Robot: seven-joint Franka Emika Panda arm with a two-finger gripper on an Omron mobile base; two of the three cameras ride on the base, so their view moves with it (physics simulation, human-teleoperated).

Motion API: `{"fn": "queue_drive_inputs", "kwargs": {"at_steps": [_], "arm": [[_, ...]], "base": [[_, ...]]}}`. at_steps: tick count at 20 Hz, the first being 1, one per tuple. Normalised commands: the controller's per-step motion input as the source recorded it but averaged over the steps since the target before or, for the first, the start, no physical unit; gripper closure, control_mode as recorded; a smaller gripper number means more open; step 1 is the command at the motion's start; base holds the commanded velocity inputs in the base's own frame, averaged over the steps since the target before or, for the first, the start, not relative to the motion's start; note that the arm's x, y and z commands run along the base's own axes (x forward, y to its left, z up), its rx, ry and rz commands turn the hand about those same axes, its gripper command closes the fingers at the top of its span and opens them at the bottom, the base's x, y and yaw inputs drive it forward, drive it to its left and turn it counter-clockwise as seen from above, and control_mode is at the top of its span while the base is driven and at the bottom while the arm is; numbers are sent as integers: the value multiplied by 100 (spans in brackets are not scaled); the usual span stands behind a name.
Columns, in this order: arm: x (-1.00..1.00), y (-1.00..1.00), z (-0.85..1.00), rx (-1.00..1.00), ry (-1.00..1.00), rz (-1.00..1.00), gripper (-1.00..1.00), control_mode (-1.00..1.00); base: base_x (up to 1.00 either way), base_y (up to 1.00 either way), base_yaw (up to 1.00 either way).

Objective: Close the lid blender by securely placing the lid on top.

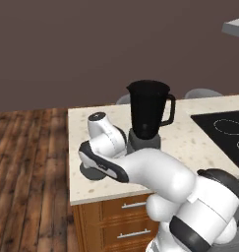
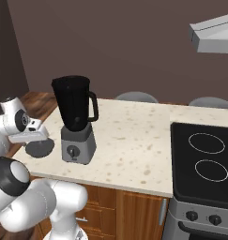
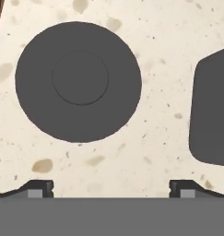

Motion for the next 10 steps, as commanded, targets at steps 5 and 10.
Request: {"fn": "queue_drive_inputs", "kwargs": {"at_steps": [5,10], "arm": [[9,6,-8,0,2,0,-100,-100],[13,26,-9,-2,2,0,-100,-100]], "base": [[0,0,0],[0,0,0]]}}
